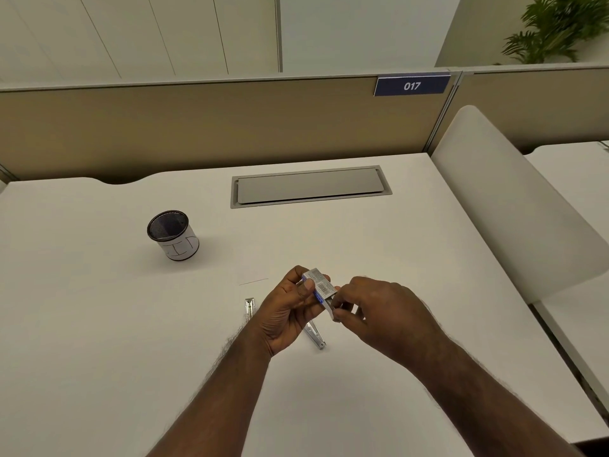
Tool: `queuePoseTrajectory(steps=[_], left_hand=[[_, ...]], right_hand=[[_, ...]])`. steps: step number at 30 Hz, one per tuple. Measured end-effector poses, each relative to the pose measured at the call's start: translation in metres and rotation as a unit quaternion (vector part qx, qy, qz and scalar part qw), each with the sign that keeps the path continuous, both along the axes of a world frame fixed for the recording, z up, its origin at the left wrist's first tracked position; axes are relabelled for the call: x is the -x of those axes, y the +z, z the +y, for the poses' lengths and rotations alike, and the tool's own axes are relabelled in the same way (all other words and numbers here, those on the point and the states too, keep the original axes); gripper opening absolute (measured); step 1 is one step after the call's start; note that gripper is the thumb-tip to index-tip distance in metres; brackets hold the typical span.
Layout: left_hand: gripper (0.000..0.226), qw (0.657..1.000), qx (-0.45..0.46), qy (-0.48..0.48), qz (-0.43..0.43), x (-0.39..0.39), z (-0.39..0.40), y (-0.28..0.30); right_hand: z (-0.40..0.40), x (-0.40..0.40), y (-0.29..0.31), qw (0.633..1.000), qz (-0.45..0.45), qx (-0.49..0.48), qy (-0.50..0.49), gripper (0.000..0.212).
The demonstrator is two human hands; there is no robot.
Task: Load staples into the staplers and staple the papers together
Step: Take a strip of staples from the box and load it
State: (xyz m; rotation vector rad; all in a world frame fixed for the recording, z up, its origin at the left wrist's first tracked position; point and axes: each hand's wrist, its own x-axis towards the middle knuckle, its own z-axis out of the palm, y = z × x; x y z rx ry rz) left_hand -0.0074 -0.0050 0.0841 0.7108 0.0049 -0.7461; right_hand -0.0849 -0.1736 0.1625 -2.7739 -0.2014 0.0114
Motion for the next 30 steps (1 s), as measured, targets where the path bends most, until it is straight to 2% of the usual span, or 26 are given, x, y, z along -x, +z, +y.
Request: queuePoseTrajectory(steps=[4,8,10,15,19,24,30], left_hand=[[0.014,1.000,0.005,0.007,0.004,-0.001,-0.001,0.002],[0.011,0.999,0.013,0.036,0.014,-0.002,-0.002,0.002],[0.015,0.999,0.000,0.047,0.009,-0.002,-0.003,0.003],[0.016,0.998,-0.001,0.058,0.001,-0.003,-0.002,0.004],[0.025,0.999,-0.003,0.050,-0.011,-0.002,-0.003,0.004],[0.059,0.999,-0.016,0.026,-0.038,0.000,-0.001,0.007],[0.051,0.997,-0.049,0.002,-0.066,0.001,0.000,0.012]], right_hand=[[0.001,0.003,-0.004,0.998,-0.028,-0.053,-0.036,0.010],[0.000,0.010,-0.004,0.977,-0.128,-0.152,-0.077,0.004],[-0.001,0.015,-0.005,0.965,-0.172,-0.186,-0.063,0.004],[0.007,0.027,-0.019,0.967,-0.202,-0.153,0.018,0.004],[0.009,0.028,-0.029,0.966,-0.207,-0.153,0.018,0.008],[0.011,0.030,-0.035,0.960,-0.221,-0.169,0.027,0.009],[0.017,0.034,-0.037,0.961,-0.217,-0.166,0.042,0.007]])
